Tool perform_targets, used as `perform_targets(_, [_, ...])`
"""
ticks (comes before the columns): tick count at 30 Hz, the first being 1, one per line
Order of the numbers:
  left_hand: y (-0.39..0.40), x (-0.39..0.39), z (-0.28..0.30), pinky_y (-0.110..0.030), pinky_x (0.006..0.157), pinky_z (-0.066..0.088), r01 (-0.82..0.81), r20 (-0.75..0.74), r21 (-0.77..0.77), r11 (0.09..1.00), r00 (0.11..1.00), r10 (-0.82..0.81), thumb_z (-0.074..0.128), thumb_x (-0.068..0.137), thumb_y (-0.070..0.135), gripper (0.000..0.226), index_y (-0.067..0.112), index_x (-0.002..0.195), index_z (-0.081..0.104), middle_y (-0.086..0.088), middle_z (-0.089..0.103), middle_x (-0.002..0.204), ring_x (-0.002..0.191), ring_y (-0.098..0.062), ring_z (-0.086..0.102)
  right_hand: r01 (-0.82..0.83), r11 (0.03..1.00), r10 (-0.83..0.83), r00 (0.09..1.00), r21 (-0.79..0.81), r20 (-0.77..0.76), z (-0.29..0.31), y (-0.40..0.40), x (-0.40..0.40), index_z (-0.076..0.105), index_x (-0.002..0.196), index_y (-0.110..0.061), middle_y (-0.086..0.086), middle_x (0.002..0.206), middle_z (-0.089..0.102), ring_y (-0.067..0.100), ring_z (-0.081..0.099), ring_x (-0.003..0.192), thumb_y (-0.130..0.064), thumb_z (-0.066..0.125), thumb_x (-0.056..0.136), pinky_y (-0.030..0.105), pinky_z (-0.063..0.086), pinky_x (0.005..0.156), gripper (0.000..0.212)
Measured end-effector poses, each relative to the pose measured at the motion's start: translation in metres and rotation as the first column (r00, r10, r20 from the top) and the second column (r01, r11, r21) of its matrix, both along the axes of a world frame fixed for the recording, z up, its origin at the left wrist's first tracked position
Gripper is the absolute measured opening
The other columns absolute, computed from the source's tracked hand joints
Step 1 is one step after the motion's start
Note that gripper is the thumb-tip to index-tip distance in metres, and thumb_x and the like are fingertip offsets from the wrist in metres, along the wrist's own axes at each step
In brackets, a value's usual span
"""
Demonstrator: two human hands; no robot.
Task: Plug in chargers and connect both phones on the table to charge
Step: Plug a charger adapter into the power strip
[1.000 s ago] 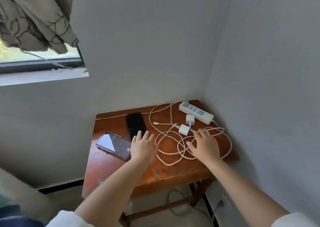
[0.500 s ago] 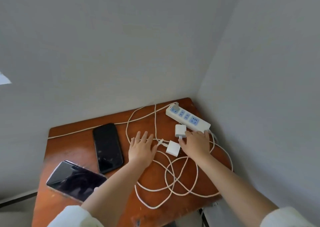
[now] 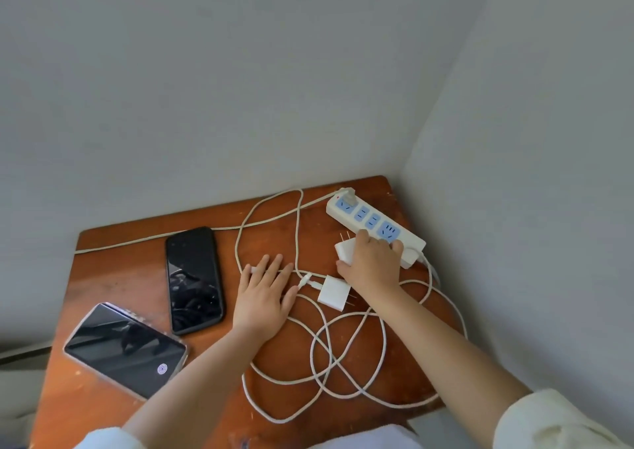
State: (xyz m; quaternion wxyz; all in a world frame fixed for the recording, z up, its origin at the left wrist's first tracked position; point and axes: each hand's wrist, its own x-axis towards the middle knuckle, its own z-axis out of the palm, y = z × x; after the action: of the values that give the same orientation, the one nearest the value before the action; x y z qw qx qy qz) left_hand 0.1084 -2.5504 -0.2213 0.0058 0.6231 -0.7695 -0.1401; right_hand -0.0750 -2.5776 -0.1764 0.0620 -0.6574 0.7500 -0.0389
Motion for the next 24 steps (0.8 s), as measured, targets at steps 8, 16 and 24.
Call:
perform_targets(8, [-0.025, -0.002, 0.02, -0.036, 0.108, -0.014, 0.081, -0.057, -0.154, 0.985, 0.994, -0.09, 0.029, 0.094, 0.042, 0.049, 0.028, 0.141, 0.019, 0.0, 0.013, 0.153, 0.14, -0.017, -0.003, -0.226, 0.973, 0.225, 0.974, -0.049, -0.03, 0.037, -0.016, -0.03, 0.038, 0.122, -0.009, 0.011, 0.121, 0.058, 0.028, 0.062, 0.098, -0.024, 0.061, 0.086, 0.04, 0.043, 0.086, 0.046])
perform_targets(16, [-0.051, -0.037, 0.028, -0.038, 0.109, -0.011, 0.179, -0.06, -0.193, 0.965, 0.979, -0.194, 0.028, 0.096, 0.036, 0.044, 0.027, 0.14, 0.025, 0.003, 0.016, 0.153, 0.141, -0.019, -0.001, -0.199, 0.98, 0.2, 0.977, 0.02, -0.075, 0.079, -0.041, -0.061, 0.035, 0.119, -0.005, 0.018, 0.118, 0.048, 0.033, 0.062, 0.088, -0.002, 0.065, 0.079, 0.035, 0.05, 0.066, 0.05])
perform_targets(24, [-0.044, -0.032, 0.012, -0.04, 0.11, -0.009, 0.138, 0.026, 0.007, 0.99, 0.99, -0.138, 0.019, 0.096, 0.044, 0.048, 0.03, 0.142, 0.015, 0.006, 0.009, 0.154, 0.14, -0.018, -0.007, -0.337, 0.922, 0.379, 0.886, 0.191, -0.267, 0.057, -0.048, -0.064, 0.042, 0.107, -0.014, 0.006, 0.103, 0.062, 0.025, 0.063, 0.084, -0.02, 0.064, 0.08, 0.032, 0.037, 0.072, 0.035])
